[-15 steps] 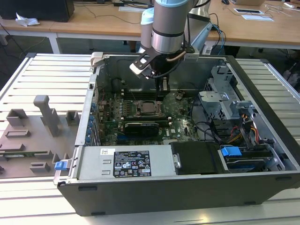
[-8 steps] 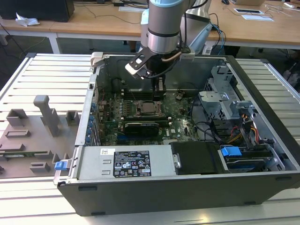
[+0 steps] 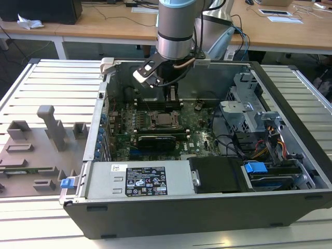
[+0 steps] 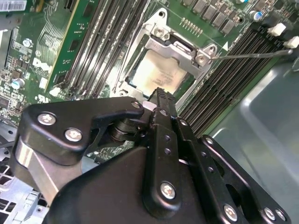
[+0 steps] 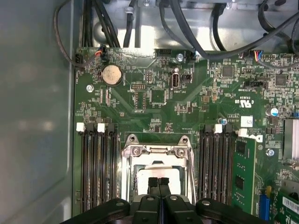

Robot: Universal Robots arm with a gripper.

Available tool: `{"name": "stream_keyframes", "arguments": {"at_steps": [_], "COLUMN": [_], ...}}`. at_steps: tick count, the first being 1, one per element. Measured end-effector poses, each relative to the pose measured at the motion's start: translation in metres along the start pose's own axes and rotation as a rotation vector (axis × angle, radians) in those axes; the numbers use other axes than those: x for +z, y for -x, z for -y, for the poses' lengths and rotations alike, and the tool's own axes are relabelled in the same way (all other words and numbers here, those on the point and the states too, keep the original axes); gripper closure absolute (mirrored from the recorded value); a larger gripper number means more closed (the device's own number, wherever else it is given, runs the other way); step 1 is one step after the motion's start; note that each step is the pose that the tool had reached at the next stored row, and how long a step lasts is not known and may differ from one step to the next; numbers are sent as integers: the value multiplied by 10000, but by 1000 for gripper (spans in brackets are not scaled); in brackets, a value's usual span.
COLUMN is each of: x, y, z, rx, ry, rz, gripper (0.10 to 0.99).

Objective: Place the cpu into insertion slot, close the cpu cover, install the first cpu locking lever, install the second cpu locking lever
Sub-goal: 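Close the cpu cover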

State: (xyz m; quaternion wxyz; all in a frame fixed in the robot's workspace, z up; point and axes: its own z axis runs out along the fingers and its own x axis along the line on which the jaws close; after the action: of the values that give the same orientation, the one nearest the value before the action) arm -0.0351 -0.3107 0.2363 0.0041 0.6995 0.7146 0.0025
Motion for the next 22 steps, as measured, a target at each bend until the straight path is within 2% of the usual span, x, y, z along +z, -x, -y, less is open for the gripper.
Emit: {"name": "stream_keyframes", "arguments": {"at_steps": [6,17,22], "x": [3,8,32], "y": [-2,-4,-4], "z": [86,193,207], "rx": [1,0,0], "ry": [0,0,0], "rz": [0,0,1], "gripper": [980,980,980]}}
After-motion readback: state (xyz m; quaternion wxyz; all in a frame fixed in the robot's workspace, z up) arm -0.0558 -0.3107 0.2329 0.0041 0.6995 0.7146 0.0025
